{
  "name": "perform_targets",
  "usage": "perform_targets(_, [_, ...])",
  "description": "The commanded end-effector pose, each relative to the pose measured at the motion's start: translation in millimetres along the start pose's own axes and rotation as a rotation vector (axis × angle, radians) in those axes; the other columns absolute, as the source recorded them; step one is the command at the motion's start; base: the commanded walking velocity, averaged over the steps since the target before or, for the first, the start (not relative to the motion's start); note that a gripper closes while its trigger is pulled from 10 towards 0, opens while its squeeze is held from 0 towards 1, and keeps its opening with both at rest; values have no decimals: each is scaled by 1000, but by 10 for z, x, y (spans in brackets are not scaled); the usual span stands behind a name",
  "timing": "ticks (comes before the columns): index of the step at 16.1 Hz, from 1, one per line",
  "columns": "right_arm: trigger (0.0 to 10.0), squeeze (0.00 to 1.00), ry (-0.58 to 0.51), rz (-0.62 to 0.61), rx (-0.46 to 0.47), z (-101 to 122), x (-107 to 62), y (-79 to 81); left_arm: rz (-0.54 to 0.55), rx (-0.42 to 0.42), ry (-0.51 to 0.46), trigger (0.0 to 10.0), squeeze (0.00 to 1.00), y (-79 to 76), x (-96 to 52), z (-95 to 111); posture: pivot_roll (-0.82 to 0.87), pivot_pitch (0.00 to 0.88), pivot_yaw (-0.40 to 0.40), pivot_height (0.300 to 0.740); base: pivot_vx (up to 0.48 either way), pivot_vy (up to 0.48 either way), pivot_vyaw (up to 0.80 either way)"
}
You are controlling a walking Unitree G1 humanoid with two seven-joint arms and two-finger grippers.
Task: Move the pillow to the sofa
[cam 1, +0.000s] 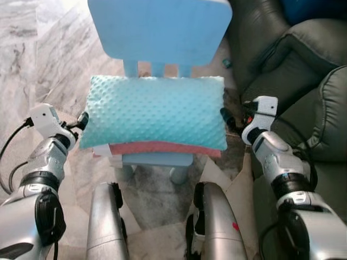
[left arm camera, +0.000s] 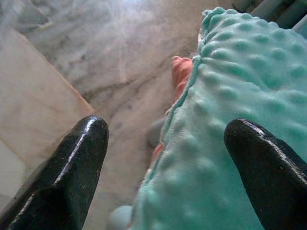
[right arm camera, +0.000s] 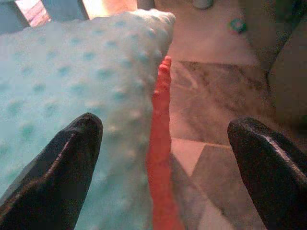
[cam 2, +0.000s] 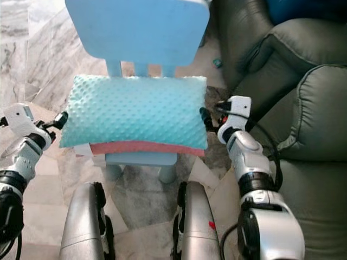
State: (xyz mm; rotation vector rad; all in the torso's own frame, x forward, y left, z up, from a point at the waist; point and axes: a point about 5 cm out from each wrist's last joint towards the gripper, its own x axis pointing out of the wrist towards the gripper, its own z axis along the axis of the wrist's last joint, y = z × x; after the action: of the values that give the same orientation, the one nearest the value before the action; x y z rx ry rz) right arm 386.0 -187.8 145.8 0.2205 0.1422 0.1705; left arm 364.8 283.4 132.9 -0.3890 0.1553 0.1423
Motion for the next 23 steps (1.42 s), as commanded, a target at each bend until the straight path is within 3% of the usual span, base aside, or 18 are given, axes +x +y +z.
perform_targets(1, [10000, 0, 29, -27, 37, -71, -39, -105, 4, -33, 30, 10000, 0, 28, -10, -43, -71, 373, -92, 555, 0, 0, 0])
perform_targets(6, [10000, 0, 23, -30, 51, -22, -44, -193, -57, -55, -19, 10000, 0, -128, 56, 122, -87, 380, -91, 555, 0, 0, 0])
perform_targets(9, [10000, 0, 79, 19, 121, -111, -49, -172, -62, -76, 13, 10000, 0, -142, 57, 69, -88, 382, -90, 555, 0, 0, 0])
perform_targets(10, [10000, 0, 108, 82, 160, -157, -36, -93, -75, -167, 29, 10000, 0, -183, 65, 23, -92, 381, -91, 555, 0, 0, 0])
perform_targets(12, [10000, 0, 116, 116, 161, -146, -27, -64, -98, -166, 56, 10000, 0, -241, 75, -23, -92, 381, -91, 555, 0, 0, 0])
perform_targets(17, [10000, 0, 114, 123, 195, -101, -64, -165, -127, -172, 76, 10000, 0, -309, 91, -19, -106, 384, -94, 555, 0, 0, 0])
perform_targets(23, [10000, 0, 155, 222, 251, -323, -6, 131, -170, -123, 97, 10000, 0, -464, 121, -64, -103, 390, -88, 555, 0, 0, 0])
